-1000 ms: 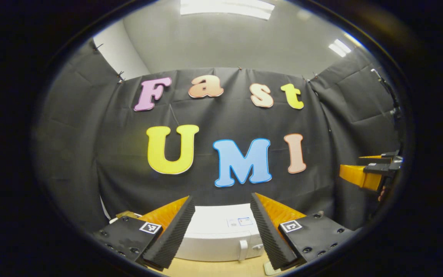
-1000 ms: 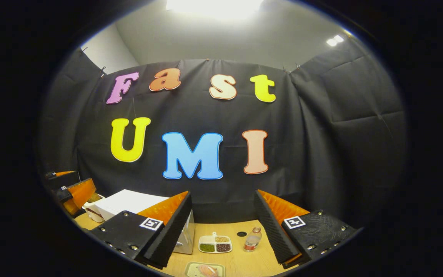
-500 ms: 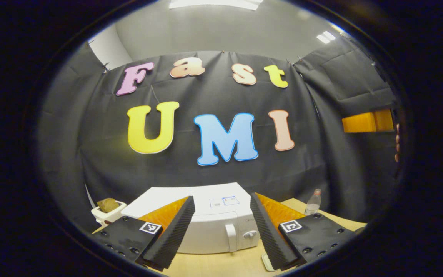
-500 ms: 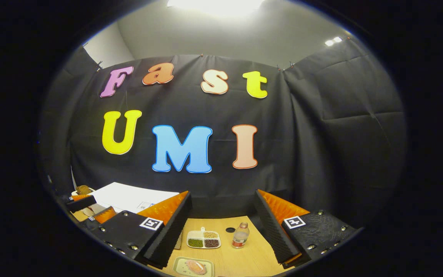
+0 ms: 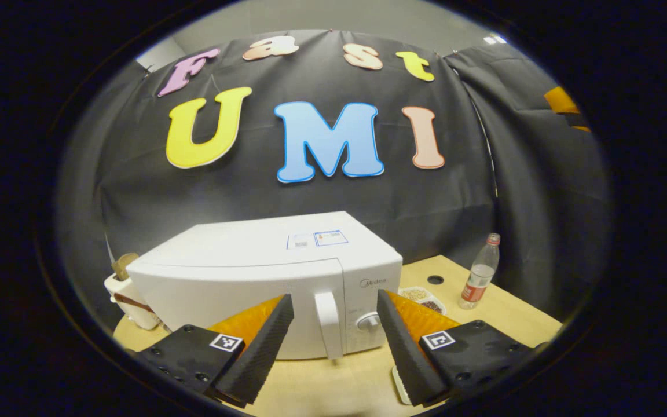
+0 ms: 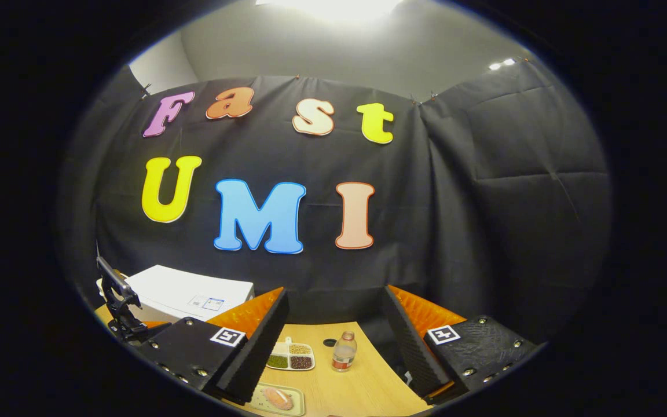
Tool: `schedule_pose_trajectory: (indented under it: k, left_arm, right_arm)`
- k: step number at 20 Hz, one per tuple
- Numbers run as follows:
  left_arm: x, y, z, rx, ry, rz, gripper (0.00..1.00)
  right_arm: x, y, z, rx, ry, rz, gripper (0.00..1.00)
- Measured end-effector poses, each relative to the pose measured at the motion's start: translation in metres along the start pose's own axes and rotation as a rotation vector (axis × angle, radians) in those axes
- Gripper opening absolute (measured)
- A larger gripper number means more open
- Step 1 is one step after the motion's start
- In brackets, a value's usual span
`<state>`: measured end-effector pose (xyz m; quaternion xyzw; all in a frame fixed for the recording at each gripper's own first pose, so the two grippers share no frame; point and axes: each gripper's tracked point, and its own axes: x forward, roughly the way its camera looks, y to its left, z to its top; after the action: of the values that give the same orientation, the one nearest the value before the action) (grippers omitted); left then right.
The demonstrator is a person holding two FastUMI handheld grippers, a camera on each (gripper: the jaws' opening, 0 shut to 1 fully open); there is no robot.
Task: Open the microwave oven with the left hand, put the food in, and close the microwave oven.
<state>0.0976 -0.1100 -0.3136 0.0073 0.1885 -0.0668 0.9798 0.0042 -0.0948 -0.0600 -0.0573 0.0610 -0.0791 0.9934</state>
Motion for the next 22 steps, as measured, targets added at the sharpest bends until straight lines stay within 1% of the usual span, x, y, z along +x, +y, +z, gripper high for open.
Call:
schedule_pose_trajectory:
  k: [3,4,5,6,7,8,9,10,11,12,13,14,15,16,17,18,19,21,22]
  left_arm:
    - [0.019,0.003,-0.021,-0.002,0.048,0.005,0.94]
    - [0.025,0.005,-0.026,-0.006,0.061,0.01,0.94]
    - [0.03,0.008,-0.032,-0.016,0.073,0.016,0.92]
    - [0.035,0.01,-0.037,-0.031,0.087,0.02,0.89]
    - [0.04,0.01,-0.043,-0.042,0.103,0.016,0.89]
    - [0.045,0.013,-0.048,-0.037,0.122,0.021,0.82]
    - [0.049,0.017,-0.055,-0.033,0.142,0.028,0.77]
    - [0.043,0.011,-0.055,-0.062,0.157,-0.005,0.63]
    - [0.05,0.006,-0.057,-0.075,0.157,-0.008,0.57]
    - [0.052,0.006,-0.058,-0.058,0.162,-0.003,0.37]
    - [0.05,0.007,-0.058,-0.045,0.163,-0.003,0.34]
    - [0.054,0.007,-0.059,-0.048,0.169,-0.006,0.31]
    - [0.05,0.006,-0.058,-0.057,0.176,-0.012,0.31]
    - [0.049,0.005,-0.059,-0.062,0.185,-0.019,0.31]
    - [0.048,0.006,-0.059,-0.049,0.193,-0.03,0.27]
    - [0.049,0.005,-0.058,-0.04,0.197,-0.036,0.22]
    - [0.048,0.006,-0.06,-0.034,0.202,-0.045,0.22]
    - [0.047,0.005,-0.06,-0.057,0.217,-0.061,0.22]
    - [0.047,0.005,-0.059,-0.063,0.218,-0.067,0.22]
  right_arm:
    - [0.005,-0.01,-0.005,-0.008,0.012,-0.016,0.98]
    - [0.008,-0.011,-0.007,-0.009,0.016,-0.019,0.96]
    - [0.01,-0.013,-0.009,-0.008,0.02,-0.021,0.98]
    - [0.012,-0.013,-0.01,-0.005,0.024,-0.021,0.96]
    - [0.014,-0.013,-0.011,-0.001,0.029,-0.021,0.96]
    - [0.016,-0.013,-0.011,0.005,0.032,-0.02,0.98]
    - [0.017,-0.011,-0.012,0.01,0.032,-0.017,0.96]
    - [0.019,-0.009,-0.011,0.011,0.031,-0.011,0.98]
    - [0.019,-0.008,-0.011,0.007,0.029,-0.006,0.96]
    - [0.02,-0.006,-0.01,0.002,0.028,-0.002,0.96]
    - [0.02,-0.006,-0.011,-0.001,0.029,0.0,0.96]
    - [0.02,-0.004,-0.012,-0.001,0.031,0.005,0.98]
    - [0.019,-0.003,-0.013,-0.001,0.033,0.008,0.98]
    - [0.018,-0.003,-0.013,-0.001,0.033,0.007,0.96]
    - [0.018,-0.003,-0.014,0.001,0.033,0.006,0.96]
    - [0.018,-0.003,-0.014,0.006,0.035,0.005,0.98]
    - [0.016,-0.002,-0.015,0.011,0.038,0.005,0.96]
    - [0.013,-0.002,-0.015,0.018,0.038,0.005,0.96]
    - [0.012,-0.002,-0.015,0.019,0.037,0.002,0.98]
